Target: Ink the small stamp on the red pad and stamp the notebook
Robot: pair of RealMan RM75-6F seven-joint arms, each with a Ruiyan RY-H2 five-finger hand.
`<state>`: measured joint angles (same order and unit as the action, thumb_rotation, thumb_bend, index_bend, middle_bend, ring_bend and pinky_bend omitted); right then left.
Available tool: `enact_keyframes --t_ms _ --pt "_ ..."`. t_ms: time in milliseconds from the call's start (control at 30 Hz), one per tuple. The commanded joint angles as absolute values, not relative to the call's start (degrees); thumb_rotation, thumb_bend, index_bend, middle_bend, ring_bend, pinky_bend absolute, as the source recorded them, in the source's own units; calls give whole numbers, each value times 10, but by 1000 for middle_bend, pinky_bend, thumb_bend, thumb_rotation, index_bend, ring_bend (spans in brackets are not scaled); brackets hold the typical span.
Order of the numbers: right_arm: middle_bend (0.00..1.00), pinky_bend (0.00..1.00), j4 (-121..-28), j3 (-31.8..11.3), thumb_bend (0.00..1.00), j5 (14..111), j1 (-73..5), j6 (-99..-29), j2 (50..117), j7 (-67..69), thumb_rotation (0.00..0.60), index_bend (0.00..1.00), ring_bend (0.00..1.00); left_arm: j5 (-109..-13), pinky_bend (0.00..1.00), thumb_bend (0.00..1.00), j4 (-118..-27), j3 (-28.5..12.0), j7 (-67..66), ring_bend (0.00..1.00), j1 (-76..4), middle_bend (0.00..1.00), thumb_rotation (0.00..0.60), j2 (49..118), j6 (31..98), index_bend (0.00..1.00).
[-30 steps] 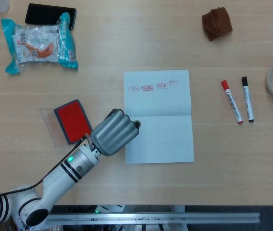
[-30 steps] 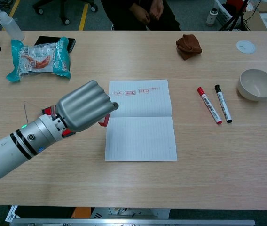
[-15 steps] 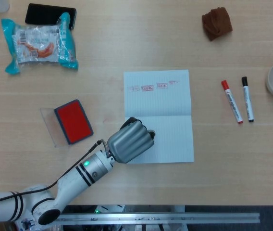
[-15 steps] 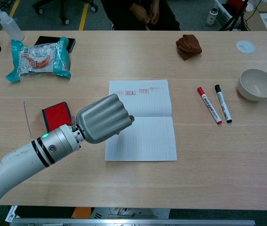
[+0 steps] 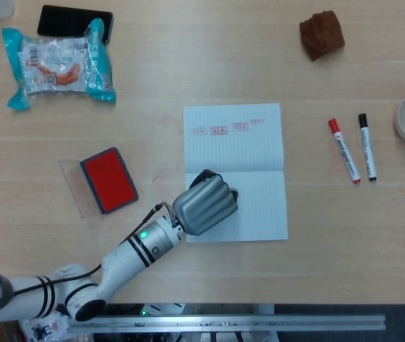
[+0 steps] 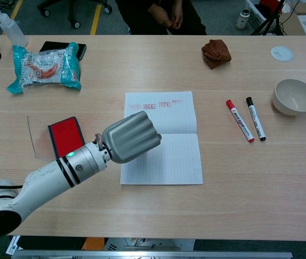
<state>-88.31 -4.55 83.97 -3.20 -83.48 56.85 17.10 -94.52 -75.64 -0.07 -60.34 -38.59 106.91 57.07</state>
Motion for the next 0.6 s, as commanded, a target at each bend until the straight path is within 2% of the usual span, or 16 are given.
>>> enact_keyframes --t_ms 33,600 --pt "386 381 -882 -46 293 839 -32 -834 569 171 600 401 325 -944 1000 246 -750 -1 -606 1000 -388 1000 600 1072 568 605" --pt "386 381 -879 -46 293 836 -29 -836 570 172 600 401 325 -928 1000 246 -724 8 -626 1000 -392 1000 600 1090 546 607"
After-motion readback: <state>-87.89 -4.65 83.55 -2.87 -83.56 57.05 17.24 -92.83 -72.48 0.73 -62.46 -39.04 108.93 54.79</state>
